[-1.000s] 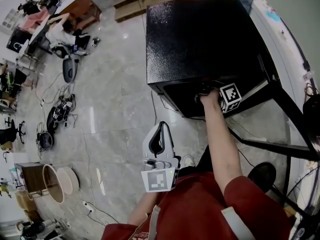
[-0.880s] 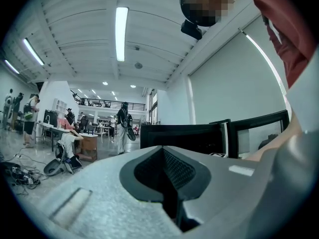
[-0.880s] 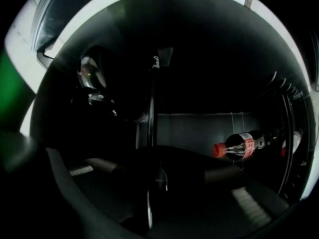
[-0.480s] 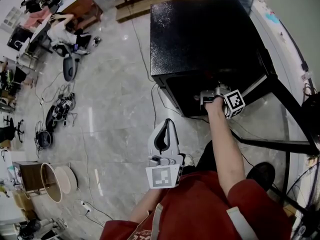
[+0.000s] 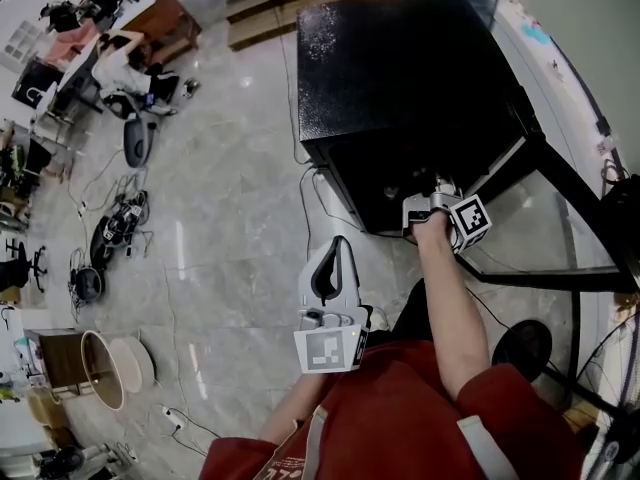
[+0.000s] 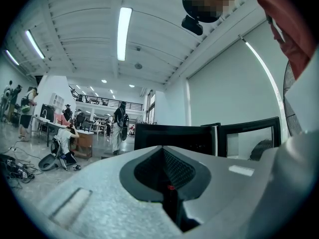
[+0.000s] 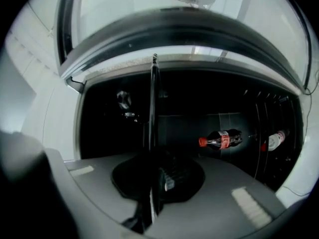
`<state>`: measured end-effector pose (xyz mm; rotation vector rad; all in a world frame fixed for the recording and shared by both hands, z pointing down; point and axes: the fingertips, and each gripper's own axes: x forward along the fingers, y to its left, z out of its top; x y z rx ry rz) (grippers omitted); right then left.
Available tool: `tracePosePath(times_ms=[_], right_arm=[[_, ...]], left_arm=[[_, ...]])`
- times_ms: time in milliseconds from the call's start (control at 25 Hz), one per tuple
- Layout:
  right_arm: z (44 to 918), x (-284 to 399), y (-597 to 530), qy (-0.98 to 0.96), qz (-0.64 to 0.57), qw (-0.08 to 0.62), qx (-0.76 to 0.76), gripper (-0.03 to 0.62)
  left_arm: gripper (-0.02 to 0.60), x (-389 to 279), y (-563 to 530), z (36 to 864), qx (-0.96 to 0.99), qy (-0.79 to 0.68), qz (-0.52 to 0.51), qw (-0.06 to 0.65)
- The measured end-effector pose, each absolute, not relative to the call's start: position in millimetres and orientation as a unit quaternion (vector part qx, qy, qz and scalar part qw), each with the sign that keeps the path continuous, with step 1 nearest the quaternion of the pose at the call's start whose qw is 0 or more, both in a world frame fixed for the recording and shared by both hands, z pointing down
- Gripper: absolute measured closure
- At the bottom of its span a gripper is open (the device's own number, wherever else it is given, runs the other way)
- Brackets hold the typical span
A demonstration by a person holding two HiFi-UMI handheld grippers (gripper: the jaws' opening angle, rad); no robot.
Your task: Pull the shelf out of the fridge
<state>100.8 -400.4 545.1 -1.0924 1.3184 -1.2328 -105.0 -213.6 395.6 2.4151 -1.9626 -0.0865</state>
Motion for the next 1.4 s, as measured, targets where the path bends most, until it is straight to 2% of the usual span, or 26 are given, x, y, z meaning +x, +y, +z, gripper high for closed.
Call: tracePosePath(times_ms=[1400], right_arm=[[549.7,111.7,-231.9,0.525,-0.522,0.488,-0.461,0.577]], left_arm=[[0.575,-121.7,-160.4,414.9,0.798,-0.600,-0.037,0.043]])
